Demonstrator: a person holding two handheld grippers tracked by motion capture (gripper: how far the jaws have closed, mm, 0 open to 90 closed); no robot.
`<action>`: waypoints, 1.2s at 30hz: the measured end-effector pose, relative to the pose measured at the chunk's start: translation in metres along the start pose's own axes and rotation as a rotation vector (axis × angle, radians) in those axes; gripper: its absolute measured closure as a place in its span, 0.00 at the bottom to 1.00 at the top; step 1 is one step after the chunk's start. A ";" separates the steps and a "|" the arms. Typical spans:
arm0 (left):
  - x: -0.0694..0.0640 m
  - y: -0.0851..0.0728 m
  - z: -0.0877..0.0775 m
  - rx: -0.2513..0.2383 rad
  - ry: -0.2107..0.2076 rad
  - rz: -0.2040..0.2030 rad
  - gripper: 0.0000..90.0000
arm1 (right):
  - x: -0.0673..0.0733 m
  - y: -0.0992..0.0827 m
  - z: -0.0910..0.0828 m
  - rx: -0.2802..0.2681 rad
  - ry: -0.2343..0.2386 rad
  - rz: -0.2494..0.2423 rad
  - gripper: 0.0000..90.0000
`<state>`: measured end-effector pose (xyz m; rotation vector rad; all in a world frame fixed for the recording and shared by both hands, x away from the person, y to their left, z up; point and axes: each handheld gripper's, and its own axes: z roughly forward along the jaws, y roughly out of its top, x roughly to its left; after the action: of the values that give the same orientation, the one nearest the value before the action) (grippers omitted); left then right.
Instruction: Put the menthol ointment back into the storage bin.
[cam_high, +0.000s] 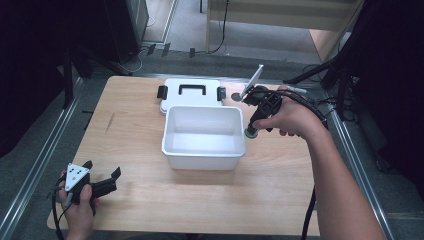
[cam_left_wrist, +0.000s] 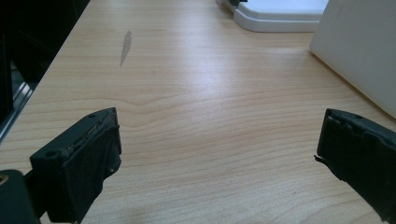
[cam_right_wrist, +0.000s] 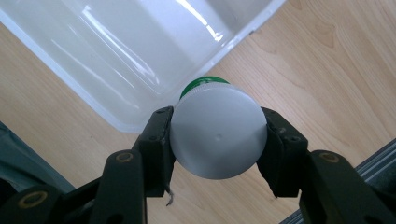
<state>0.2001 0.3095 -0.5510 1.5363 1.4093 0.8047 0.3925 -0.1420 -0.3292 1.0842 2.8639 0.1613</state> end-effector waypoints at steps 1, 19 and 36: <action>0.000 0.000 0.000 0.002 -0.002 -0.001 0.00 | 0.002 0.004 -0.001 -0.008 0.003 -0.005 0.57; 0.000 0.000 0.000 0.001 -0.002 -0.002 0.00 | 0.023 0.030 0.010 -0.038 0.019 -0.180 0.57; 0.001 0.000 0.000 -0.003 -0.009 -0.006 0.00 | 0.034 0.037 0.061 0.021 0.023 -0.364 0.57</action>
<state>0.1999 0.3101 -0.5512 1.5307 1.4050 0.7957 0.3980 -0.0879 -0.3864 0.5494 3.0256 0.1208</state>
